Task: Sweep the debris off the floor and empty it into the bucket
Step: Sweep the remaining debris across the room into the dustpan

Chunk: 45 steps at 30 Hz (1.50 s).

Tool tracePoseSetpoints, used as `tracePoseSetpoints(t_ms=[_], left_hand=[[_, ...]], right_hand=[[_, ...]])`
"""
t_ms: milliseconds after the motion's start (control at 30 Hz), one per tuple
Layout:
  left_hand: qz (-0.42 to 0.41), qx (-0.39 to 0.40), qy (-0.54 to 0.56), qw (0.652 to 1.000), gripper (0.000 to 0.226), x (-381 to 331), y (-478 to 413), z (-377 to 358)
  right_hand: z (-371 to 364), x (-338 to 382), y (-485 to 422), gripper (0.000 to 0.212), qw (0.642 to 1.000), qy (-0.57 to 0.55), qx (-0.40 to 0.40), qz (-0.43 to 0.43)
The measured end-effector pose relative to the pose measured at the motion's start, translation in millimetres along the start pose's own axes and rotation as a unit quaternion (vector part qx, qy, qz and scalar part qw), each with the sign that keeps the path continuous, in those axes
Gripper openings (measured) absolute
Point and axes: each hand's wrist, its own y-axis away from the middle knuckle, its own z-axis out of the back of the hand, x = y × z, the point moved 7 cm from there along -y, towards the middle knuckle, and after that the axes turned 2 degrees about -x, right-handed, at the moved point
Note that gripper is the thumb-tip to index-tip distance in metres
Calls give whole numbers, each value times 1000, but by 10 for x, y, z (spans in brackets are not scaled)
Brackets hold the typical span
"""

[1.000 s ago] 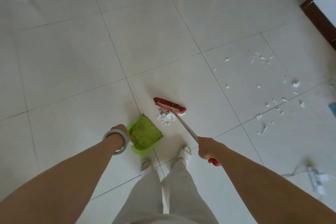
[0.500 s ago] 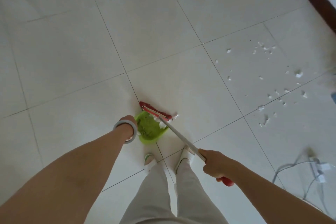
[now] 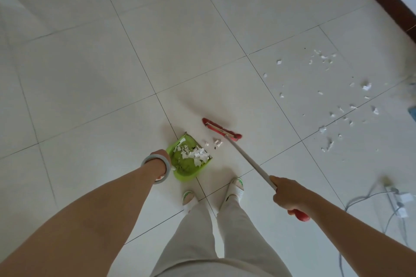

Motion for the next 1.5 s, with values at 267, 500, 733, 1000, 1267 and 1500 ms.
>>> tracePoseSetpoints(t_ms=[267, 500, 733, 1000, 1267, 1500], left_hand=[[-16, -21, -15, 1000, 40, -29, 97, -102], [53, 3, 111, 992, 21, 83, 67, -328], [72, -14, 110, 991, 25, 358, 118, -468], [106, -4, 166, 980, 17, 738, 229, -731], [139, -11, 200, 970, 27, 832, 207, -856], [151, -30, 248, 957, 27, 934, 205, -783]], right_hand=[[-386, 280, 93, 28, 999, -5, 53, -5], [-663, 392, 418, 46, 988, -63, 140, 26], [-350, 423, 516, 46, 992, -49, 100, 61], [-97, 921, 114, 28, 997, 34, 39, 59], [-790, 1102, 271, 49, 992, 49, 99, 65], [-1002, 974, 562, 47, 983, -33, 166, 66]])
